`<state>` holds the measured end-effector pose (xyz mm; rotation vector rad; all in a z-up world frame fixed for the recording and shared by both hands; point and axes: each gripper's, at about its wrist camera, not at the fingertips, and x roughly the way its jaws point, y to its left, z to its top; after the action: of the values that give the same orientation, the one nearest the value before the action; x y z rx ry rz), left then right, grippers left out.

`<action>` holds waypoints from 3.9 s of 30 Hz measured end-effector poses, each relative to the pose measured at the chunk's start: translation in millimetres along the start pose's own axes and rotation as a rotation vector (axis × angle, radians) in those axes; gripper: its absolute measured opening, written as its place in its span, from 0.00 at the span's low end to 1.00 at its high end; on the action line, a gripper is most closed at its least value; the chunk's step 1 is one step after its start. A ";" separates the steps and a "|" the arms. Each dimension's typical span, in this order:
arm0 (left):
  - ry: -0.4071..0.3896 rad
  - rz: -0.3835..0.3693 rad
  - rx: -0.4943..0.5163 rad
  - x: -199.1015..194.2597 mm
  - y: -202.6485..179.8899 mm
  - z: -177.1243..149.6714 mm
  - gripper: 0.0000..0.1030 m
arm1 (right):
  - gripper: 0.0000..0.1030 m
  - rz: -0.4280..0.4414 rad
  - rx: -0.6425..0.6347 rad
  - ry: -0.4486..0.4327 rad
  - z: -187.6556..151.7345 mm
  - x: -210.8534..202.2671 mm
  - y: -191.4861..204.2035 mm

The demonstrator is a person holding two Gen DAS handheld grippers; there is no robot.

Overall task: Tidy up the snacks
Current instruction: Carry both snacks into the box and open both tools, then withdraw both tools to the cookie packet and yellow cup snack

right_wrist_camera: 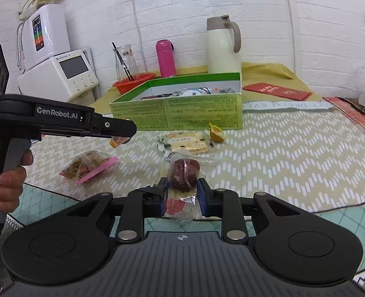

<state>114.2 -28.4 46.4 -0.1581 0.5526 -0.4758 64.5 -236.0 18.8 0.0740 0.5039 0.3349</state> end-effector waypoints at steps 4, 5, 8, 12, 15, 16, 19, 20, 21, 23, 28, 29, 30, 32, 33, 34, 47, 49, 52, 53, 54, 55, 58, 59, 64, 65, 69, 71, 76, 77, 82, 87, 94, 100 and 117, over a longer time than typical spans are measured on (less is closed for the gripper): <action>-0.061 0.007 -0.009 -12.3 8.5 24.7 0.32 | 0.42 0.014 -0.028 -0.063 25.5 3.7 2.8; -0.077 0.015 -0.008 -13.8 10.3 30.9 0.32 | 0.42 0.014 -0.036 -0.080 32.1 5.5 3.1; -0.100 0.025 -0.013 -11.8 16.4 47.8 0.32 | 0.42 0.007 -0.050 -0.125 52.4 13.9 1.4; -0.104 0.041 -0.039 1.3 29.2 68.3 0.32 | 0.41 0.002 -0.032 -0.165 76.9 31.5 -6.2; -0.103 0.055 -0.049 16.4 37.4 82.2 0.32 | 0.41 -0.010 -0.012 -0.180 90.3 47.8 -13.9; -0.102 0.061 -0.049 21.4 39.8 86.1 0.32 | 0.40 -0.015 -0.004 -0.182 93.5 53.7 -16.5; -0.094 0.074 -0.054 40.4 48.8 95.7 0.32 | 0.40 -0.024 0.016 -0.181 100.6 73.5 -25.4; -0.087 0.076 -0.058 47.8 52.7 98.1 0.32 | 0.39 -0.030 0.022 -0.177 102.1 80.5 -28.1; -0.079 0.079 -0.062 54.4 56.0 99.9 0.32 | 0.39 -0.035 0.027 -0.172 103.2 87.9 -31.2; -0.061 0.084 -0.069 68.9 62.6 102.1 0.32 | 0.39 -0.039 0.031 -0.158 104.3 100.8 -36.1; -0.017 0.093 -0.081 99.7 75.0 101.3 0.32 | 0.36 -0.035 0.024 -0.119 106.0 130.4 -44.6; -0.005 0.094 -0.085 106.6 77.9 100.6 0.32 | 0.36 -0.032 0.026 -0.114 105.7 134.7 -45.9; 0.003 0.094 -0.086 111.5 79.9 99.9 0.32 | 0.36 -0.029 0.029 -0.107 105.7 139.5 -47.3; 0.022 0.094 -0.088 121.4 83.2 98.0 0.32 | 0.36 -0.029 0.029 -0.096 105.1 147.9 -49.1; 0.028 0.094 -0.086 124.8 84.2 97.0 0.33 | 0.36 -0.034 0.024 -0.090 104.5 152.0 -49.2; 0.032 0.092 -0.081 128.2 85.0 96.0 0.35 | 0.37 -0.033 0.008 -0.080 104.4 157.8 -49.2; -0.086 0.211 -0.067 103.0 73.0 83.6 0.93 | 1.00 -0.102 -0.050 -0.135 88.0 143.8 -40.6; -0.088 0.203 -0.078 95.1 72.1 82.7 0.93 | 1.00 -0.092 -0.044 -0.133 87.3 136.8 -36.0; -0.090 0.192 -0.073 80.6 66.4 80.0 0.93 | 1.00 -0.081 -0.043 -0.145 85.8 120.7 -24.9; -0.091 0.186 -0.070 75.0 63.7 78.8 0.93 | 1.00 -0.081 -0.045 -0.150 85.9 114.5 -21.7; -0.092 0.179 -0.068 70.0 61.6 77.9 0.93 | 1.00 -0.083 -0.048 -0.157 85.9 107.5 -18.1; -0.094 0.172 -0.070 63.2 58.2 76.3 0.93 | 1.00 -0.083 -0.051 -0.165 85.7 100.2 -14.6; -0.083 0.163 -0.081 46.7 50.4 72.1 0.93 | 1.00 -0.090 -0.065 -0.185 83.6 78.4 -5.1; -0.080 0.162 -0.086 41.3 47.7 70.2 0.93 | 1.00 -0.097 -0.067 -0.189 82.5 71.7 -2.2; -0.070 0.144 -0.095 15.7 33.1 54.2 0.93 | 1.00 -0.091 -0.083 -0.200 68.2 42.6 9.6; -0.066 0.142 -0.091 11.5 30.4 50.0 0.93 | 1.00 -0.085 -0.090 -0.195 64.0 38.0 11.2; -0.050 0.157 -0.068 -2.5 21.8 28.0 0.93 | 1.00 -0.076 -0.113 -0.157 43.4 24.2 11.6; -0.040 0.170 -0.066 -7.7 21.2 13.5 0.93 | 1.00 -0.073 -0.110 -0.128 32.1 20.1 7.4; 0.006 0.165 -0.085 -11.6 22.9 -20.3 0.93 | 1.00 -0.037 -0.038 -0.028 13.9 25.4 -9.2; 0.017 0.159 -0.091 -12.4 23.0 -25.8 0.93 | 1.00 -0.039 -0.027 -0.014 13.5 28.1 -11.9; 0.033 0.139 -0.095 -25.2 23.4 -46.4 0.93 | 1.00 -0.057 -0.004 0.004 13.7 37.7 -20.0; 0.032 0.158 -0.098 -37.2 26.1 -54.0 0.93 | 0.84 -0.061 0.003 0.006 23.8 62.0 -30.9; 0.035 0.135 -0.092 -33.8 23.5 -49.0 0.93 | 0.69 -0.103 -0.035 0.029 40.2 112.6 -37.4; 0.058 0.078 -0.024 -4.8 17.8 -30.7 0.93 | 0.35 -0.098 -0.008 0.075 36.4 130.5 -48.9; 0.292 -0.036 0.169 155.7 5.3 14.8 0.93 | 0.36 -0.166 0.049 0.049 25.4 67.6 -75.8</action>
<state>240.5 -97.4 -15.3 0.0650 0.7925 -0.5825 154.8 -284.8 -1.7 0.0710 0.5627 0.1625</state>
